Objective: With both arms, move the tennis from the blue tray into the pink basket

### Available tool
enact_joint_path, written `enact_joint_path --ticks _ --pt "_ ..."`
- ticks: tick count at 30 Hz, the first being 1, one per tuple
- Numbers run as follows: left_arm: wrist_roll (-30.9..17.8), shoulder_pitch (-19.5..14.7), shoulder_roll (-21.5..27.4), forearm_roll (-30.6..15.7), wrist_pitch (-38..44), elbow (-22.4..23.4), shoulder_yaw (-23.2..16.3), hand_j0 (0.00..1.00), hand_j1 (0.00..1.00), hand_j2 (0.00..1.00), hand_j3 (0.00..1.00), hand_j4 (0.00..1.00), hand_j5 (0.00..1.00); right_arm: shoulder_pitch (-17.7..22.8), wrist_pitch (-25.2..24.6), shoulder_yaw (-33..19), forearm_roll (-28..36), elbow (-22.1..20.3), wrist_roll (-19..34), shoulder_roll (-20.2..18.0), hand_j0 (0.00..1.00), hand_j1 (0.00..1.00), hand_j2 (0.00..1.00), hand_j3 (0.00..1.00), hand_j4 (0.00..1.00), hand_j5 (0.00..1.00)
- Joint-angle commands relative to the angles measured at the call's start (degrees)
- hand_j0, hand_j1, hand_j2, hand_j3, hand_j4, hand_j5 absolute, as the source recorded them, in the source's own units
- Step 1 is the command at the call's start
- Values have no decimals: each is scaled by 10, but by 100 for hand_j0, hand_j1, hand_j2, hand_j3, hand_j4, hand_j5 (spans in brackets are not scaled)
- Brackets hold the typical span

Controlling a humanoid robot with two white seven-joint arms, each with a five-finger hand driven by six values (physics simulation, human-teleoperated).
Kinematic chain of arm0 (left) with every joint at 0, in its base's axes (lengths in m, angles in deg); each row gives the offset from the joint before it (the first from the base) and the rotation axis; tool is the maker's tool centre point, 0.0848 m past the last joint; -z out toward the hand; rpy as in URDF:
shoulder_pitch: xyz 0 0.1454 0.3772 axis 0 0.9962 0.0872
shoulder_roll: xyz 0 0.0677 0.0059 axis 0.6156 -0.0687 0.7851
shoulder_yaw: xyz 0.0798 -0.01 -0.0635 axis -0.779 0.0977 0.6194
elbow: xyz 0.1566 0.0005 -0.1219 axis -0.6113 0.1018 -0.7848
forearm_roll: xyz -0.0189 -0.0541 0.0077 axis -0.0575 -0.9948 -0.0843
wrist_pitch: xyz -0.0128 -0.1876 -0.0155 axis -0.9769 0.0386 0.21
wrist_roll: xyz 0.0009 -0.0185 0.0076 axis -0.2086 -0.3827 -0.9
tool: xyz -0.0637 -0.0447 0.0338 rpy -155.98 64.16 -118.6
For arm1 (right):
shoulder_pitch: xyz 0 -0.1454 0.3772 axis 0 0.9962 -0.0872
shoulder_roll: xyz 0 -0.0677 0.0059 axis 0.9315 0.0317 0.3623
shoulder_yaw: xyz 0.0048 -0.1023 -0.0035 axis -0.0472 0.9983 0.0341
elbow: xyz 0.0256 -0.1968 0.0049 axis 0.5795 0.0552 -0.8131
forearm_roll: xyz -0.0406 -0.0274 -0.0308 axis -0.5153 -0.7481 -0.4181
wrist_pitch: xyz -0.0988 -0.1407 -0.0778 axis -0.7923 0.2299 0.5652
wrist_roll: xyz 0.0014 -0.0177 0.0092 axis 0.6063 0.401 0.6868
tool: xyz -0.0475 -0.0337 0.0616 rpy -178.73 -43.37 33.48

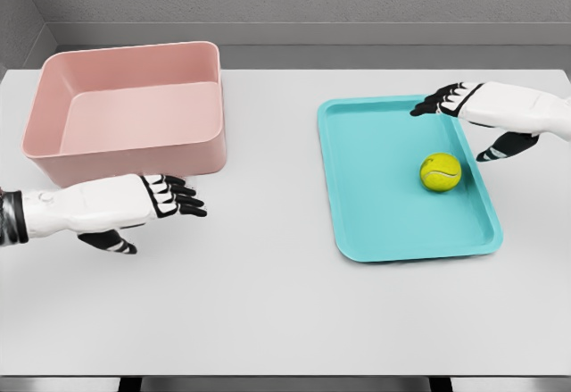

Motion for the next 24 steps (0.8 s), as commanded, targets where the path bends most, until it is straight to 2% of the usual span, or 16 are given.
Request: enact_joint_path --ticks 1,3,7,10,13,18,24 --pt "-65 -1 -2 0 1 0 -1 100 100 100 100 100 100 0 -1 -1 4 0 -1 -2 100 100 100 100 100 100" --pt "-98 -2 2 0 1 0 -1 100 100 100 100 100 100 -1 -1 0 4 -4 -1 -2 100 100 100 100 100 100" --pt "-95 -15 1 -1 1 0 -1 100 100 100 100 100 100 2 -1 11 4 -2 -22 -2 100 100 100 100 100 100" --pt "-94 -24 1 -5 1 0 -1 100 100 100 100 100 100 12 -1 30 4 -4 -67 -1 100 100 100 100 100 100" --pt "-93 -27 0 -4 1 0 -1 100 100 100 100 100 100 12 -1 47 4 -4 -62 -1 100 100 100 100 100 100" --pt "-94 -31 1 -3 1 0 -1 100 100 100 100 100 100 12 -1 47 4 -5 2 -2 100 100 100 100 100 100" --pt "-96 -33 1 -4 1 0 -1 100 100 100 100 100 100 12 -3 53 4 -4 7 2 100 100 100 100 100 100"
